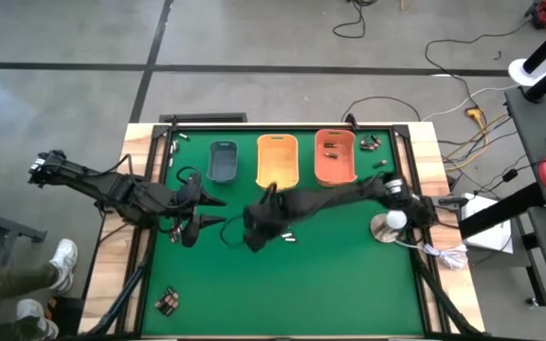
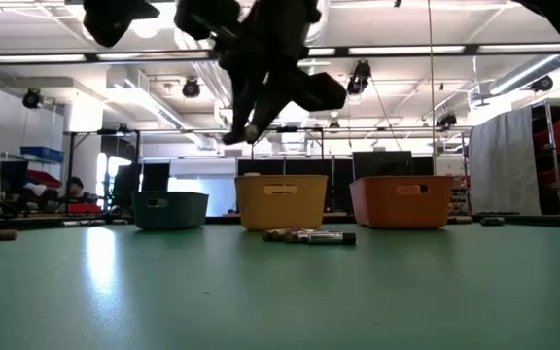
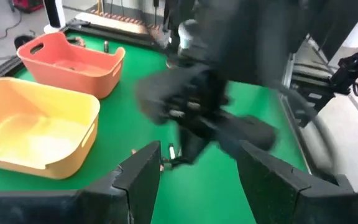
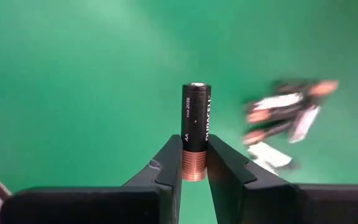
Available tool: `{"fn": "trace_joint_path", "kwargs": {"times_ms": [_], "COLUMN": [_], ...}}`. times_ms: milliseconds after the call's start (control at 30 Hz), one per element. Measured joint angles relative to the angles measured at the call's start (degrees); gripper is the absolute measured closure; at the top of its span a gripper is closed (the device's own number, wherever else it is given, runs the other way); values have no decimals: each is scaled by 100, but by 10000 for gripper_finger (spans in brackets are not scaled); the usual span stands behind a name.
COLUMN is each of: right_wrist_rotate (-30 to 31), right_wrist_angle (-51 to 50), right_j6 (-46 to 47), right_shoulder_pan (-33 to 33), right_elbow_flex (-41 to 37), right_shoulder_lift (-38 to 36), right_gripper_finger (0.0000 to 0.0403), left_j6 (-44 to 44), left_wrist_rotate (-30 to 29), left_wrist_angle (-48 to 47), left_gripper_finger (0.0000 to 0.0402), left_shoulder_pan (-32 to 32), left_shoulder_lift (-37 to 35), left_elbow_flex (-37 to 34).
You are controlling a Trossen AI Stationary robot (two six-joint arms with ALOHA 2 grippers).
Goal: Sort batteries
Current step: Put the black battery into the orange bin
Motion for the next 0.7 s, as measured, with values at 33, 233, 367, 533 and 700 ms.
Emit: {"fn": "trace_joint_path", "kwargs": {"times_ms": [33,233,367,533,700], "right_wrist_rotate": [19,275,321,326,257], "right_wrist_angle": [-141,-1145,-1820,-2012,-1930], "right_j6": [-177,-1734,-3269,-5206,-6518], "right_shoulder_pan": [-124,-1018,-1691,-2526,-3291], "right_elbow_flex": [-9,-22,-192,-706,-1612], "right_shoulder_lift": [-102,-1032,-1412,-2033,-2175], "right_gripper_finger": [351,350,350,350,350], "left_j6": [-3,-8,-61,-173,201], "left_wrist_rotate": [-2,-11,-20,-23,-25], "left_wrist_angle": [19,18,60,494,1226], "left_gripper_finger": [210,210,210,210,210], "left_shoulder_pan": [0,0,4,10,15], "left_shoulder_lift": [-6,-71,-146,-381,-563], "left_elbow_flex": [0,0,0,0,0]}}
